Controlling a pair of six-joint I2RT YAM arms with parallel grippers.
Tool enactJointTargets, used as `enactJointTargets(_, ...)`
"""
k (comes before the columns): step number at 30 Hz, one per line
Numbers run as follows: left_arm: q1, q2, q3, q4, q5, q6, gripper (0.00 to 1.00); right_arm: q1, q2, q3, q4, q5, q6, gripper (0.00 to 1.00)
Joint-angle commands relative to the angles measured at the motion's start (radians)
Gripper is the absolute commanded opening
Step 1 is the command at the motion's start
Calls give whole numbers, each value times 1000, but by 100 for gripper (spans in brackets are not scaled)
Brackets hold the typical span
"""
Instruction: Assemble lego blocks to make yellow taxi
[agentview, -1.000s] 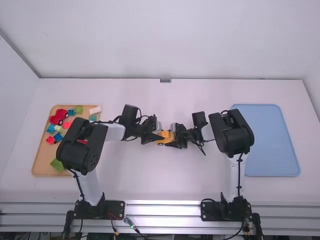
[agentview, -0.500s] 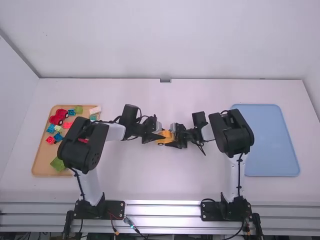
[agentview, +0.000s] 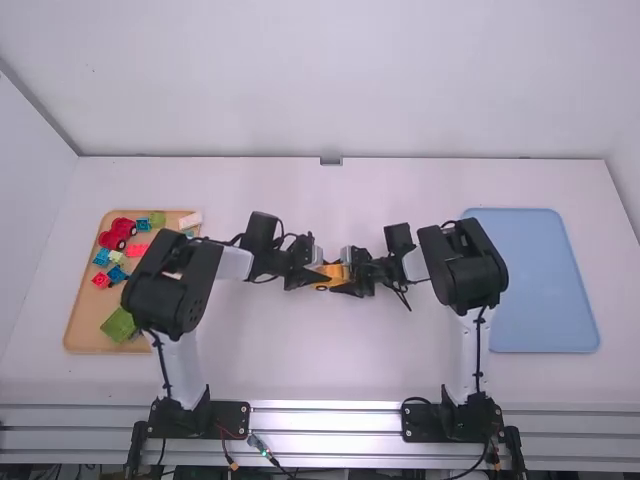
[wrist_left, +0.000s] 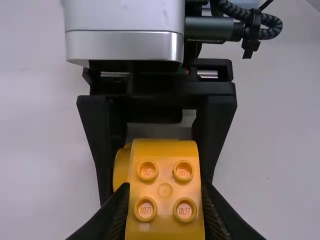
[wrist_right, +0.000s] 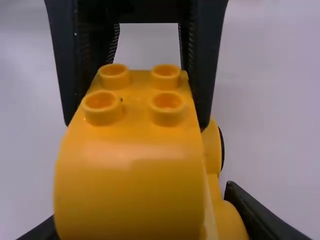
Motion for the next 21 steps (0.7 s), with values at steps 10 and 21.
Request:
enactJointTargets(10, -30, 29, 22, -27, -55, 44, 2, 6, 16, -10, -9, -5, 11, 49)
enactJointTargets(21, -75, 31, 23, -48, -153, 49, 2, 6, 16, -10, -9, -5, 11, 49)
